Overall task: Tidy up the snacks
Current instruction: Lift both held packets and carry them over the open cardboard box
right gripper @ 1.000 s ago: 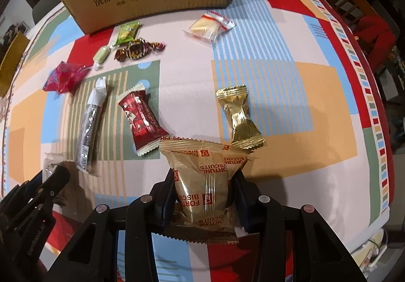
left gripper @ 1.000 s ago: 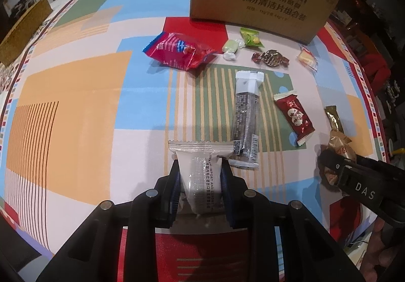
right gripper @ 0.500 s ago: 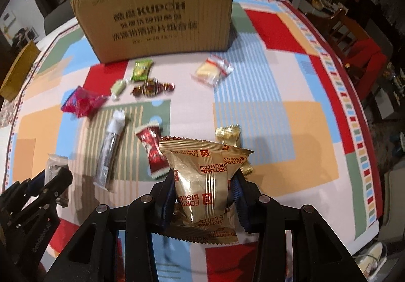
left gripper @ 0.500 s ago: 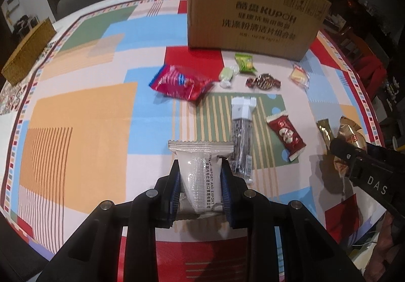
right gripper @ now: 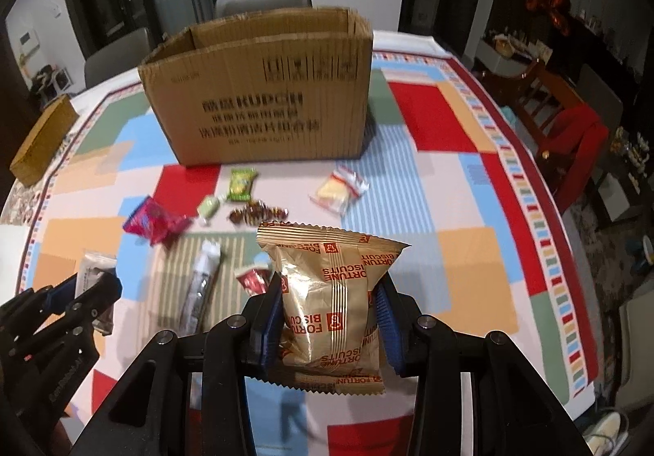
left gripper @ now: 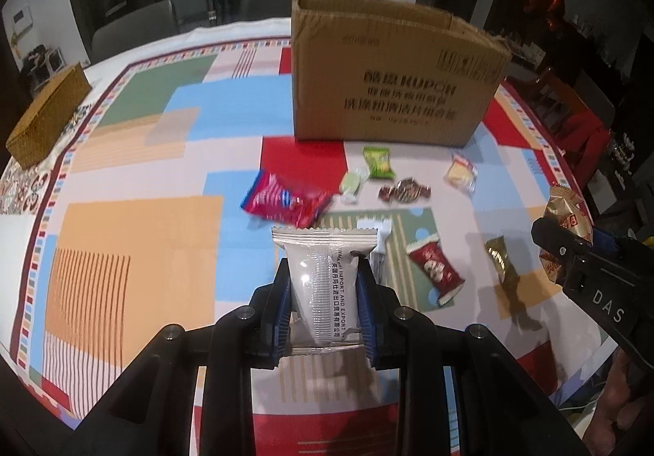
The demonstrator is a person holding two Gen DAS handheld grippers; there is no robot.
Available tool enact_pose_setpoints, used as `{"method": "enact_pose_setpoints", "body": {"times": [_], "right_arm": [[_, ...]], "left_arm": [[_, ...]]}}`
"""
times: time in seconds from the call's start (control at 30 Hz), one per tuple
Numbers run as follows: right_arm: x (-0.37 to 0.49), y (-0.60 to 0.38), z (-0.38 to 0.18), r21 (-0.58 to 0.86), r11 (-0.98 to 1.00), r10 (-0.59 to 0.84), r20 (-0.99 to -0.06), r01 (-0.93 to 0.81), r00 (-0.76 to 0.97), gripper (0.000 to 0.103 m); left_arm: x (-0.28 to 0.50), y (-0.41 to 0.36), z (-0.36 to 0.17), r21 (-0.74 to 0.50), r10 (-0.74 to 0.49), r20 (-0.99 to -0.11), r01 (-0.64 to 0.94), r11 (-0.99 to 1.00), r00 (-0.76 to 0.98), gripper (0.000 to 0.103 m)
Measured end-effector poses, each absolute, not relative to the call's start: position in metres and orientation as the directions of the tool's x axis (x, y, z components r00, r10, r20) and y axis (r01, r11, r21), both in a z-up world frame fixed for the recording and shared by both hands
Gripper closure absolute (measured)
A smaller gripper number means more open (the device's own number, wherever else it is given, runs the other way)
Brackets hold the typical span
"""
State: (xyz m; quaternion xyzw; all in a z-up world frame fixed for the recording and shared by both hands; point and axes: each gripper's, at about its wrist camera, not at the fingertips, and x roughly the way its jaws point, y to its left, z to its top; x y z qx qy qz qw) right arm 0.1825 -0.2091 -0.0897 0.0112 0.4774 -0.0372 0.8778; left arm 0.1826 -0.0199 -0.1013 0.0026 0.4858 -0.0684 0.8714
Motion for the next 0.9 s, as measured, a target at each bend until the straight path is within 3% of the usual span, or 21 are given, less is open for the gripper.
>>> {"method": "enact_pose_setpoints", "body": {"times": [0.9], "right_arm": [[0.217, -0.210, -0.019, -0.016, 0.999, -0.047, -0.671, 0.048, 0.740, 0.061]], "left_arm": [[0.226, -0.027, -0.029, -0.035, -0.139, -0.736, 0.168, 0.985, 0.663, 0.074]]}}
